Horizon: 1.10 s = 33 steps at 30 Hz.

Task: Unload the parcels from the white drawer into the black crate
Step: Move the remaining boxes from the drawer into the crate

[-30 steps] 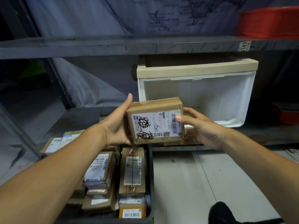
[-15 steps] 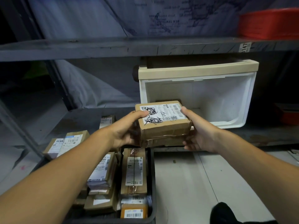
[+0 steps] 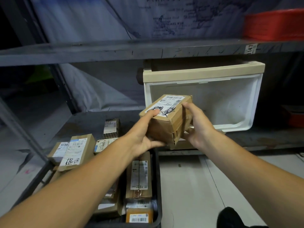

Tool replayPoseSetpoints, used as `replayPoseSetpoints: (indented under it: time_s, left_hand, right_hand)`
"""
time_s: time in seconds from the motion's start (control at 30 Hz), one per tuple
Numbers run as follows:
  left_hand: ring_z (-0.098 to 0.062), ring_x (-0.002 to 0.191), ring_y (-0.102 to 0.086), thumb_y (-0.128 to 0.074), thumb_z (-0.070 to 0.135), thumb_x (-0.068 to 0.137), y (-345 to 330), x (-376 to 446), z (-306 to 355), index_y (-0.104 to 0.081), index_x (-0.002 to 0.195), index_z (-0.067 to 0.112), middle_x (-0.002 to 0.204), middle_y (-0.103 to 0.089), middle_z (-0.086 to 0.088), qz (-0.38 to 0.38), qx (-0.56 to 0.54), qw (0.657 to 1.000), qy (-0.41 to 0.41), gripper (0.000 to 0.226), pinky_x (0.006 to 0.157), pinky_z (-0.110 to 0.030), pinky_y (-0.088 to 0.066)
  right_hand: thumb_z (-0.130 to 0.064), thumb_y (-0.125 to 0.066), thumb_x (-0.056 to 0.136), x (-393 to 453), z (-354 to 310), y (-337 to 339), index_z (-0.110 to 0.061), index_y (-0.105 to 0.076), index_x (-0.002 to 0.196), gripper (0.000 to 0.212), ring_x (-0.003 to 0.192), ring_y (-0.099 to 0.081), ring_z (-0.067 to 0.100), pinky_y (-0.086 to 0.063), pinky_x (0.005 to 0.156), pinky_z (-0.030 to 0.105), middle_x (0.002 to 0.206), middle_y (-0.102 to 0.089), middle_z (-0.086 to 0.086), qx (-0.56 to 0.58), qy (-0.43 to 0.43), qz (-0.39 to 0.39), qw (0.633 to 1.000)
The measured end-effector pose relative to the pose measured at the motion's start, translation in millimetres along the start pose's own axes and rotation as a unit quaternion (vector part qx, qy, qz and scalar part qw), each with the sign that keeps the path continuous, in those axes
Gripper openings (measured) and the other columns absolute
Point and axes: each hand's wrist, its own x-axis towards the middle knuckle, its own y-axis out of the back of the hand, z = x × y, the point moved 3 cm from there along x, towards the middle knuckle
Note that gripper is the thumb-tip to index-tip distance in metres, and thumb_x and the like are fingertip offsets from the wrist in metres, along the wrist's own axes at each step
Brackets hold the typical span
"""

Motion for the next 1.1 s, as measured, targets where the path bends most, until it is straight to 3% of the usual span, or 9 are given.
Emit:
replayPoseSetpoints:
  time_s: [0.2,0.37,0.47,0.5,0.6,0.7,0.87,0.97,1.1]
  left_hand:
    - [-0.035,0.113,-0.065,-0.075,0.052,0.066,15,-8,3,-0.065,0.123,0.018,0.119,-0.068,-0.014,-0.041,0.13,0.99,0.033,0.067,0.093,-0.069,-0.05]
    - [-0.028,0.082,-0.071,-0.071,0.052,0.075,22,-7,10,-0.064,0.117,0.012,0.082,-0.073,-0.009,-0.073,0.104,0.991,0.034,0.058,0.084,-0.052,-0.056]
    - [-0.038,0.116,-0.066,-0.072,0.042,0.082,20,-5,8,-0.067,0.124,0.014,0.113,-0.075,-0.015,-0.047,0.062,0.997,-0.001,0.051,0.104,-0.055,-0.049]
    - [-0.038,0.116,-0.066,-0.07,0.041,0.085,19,-6,7,-0.067,0.126,0.016,0.116,-0.074,-0.015,-0.037,0.061,0.997,-0.01,0.048,0.103,-0.053,-0.051]
    - [-0.026,0.086,-0.074,-0.062,0.036,0.094,18,-9,7,-0.064,0.128,0.018,0.098,-0.078,-0.009,-0.018,0.061,0.997,-0.031,0.038,0.079,-0.043,-0.06]
    - [-0.024,0.085,-0.071,-0.059,0.032,0.096,22,-6,7,-0.06,0.133,0.016,0.102,-0.077,-0.009,0.005,0.074,0.996,-0.059,0.04,0.067,-0.037,-0.061]
    - [-0.021,0.081,-0.071,-0.057,0.029,0.097,37,-6,10,-0.064,0.129,0.015,0.088,-0.077,-0.005,0.03,0.072,0.994,-0.081,0.036,0.067,-0.034,-0.058]
    - [-0.011,0.056,-0.066,-0.053,0.028,0.099,52,-5,7,-0.064,0.117,0.015,0.054,-0.065,0.006,0.031,0.064,0.995,-0.075,0.025,0.062,-0.03,-0.048]
    - [-0.016,0.066,-0.07,-0.054,0.029,0.099,72,-2,-1,-0.069,0.1,0.017,0.069,-0.074,0.0,0.054,0.075,0.994,-0.061,0.02,0.068,-0.034,-0.053]
  right_hand:
    - [-0.048,-0.062,0.088,0,-11,14,-0.026,-0.073,0.104,0.029,0.073,-0.067,0.02,-0.054,0.06,0.027,0.089,-0.076,0.001,-0.09,-0.021,-0.01,0.996]
    - [-0.046,-0.058,0.088,-3,-11,17,-0.022,-0.075,0.107,0.034,0.089,-0.068,0.025,-0.053,0.078,0.033,0.108,-0.078,0.007,-0.104,-0.051,-0.056,0.992]
    - [-0.047,-0.057,0.09,-8,-10,10,-0.017,-0.074,0.121,0.047,0.088,-0.07,0.024,-0.054,0.074,0.03,0.114,-0.077,0.008,-0.109,-0.062,-0.088,0.988]
    - [-0.048,-0.057,0.091,-9,-10,8,-0.017,-0.073,0.123,0.048,0.09,-0.071,0.025,-0.055,0.075,0.031,0.114,-0.077,0.009,-0.106,-0.064,-0.097,0.988]
    - [-0.05,-0.06,0.094,-8,-7,4,-0.019,-0.075,0.119,0.043,0.1,-0.074,0.027,-0.057,0.083,0.036,0.111,-0.078,0.008,-0.091,-0.063,-0.104,0.988]
    - [-0.049,-0.063,0.094,-5,-3,1,-0.019,-0.073,0.12,0.041,0.112,-0.071,0.03,-0.055,0.094,0.043,0.116,-0.076,0.008,-0.094,-0.044,-0.087,0.991]
    - [-0.041,-0.064,0.095,-7,7,2,-0.021,-0.073,0.109,0.027,0.087,-0.071,0.022,-0.055,0.075,0.035,0.097,-0.079,0.001,-0.111,-0.044,-0.089,0.989]
    - [-0.036,-0.064,0.095,-11,18,-2,-0.019,-0.073,0.108,0.023,0.092,-0.067,0.026,-0.053,0.091,0.042,0.096,-0.078,0.004,-0.118,-0.065,-0.103,0.986]
    - [-0.036,-0.063,0.095,-9,36,-11,-0.019,-0.071,0.118,0.029,0.085,-0.07,0.024,-0.054,0.097,0.045,0.099,-0.079,0.007,-0.137,-0.094,-0.108,0.98]
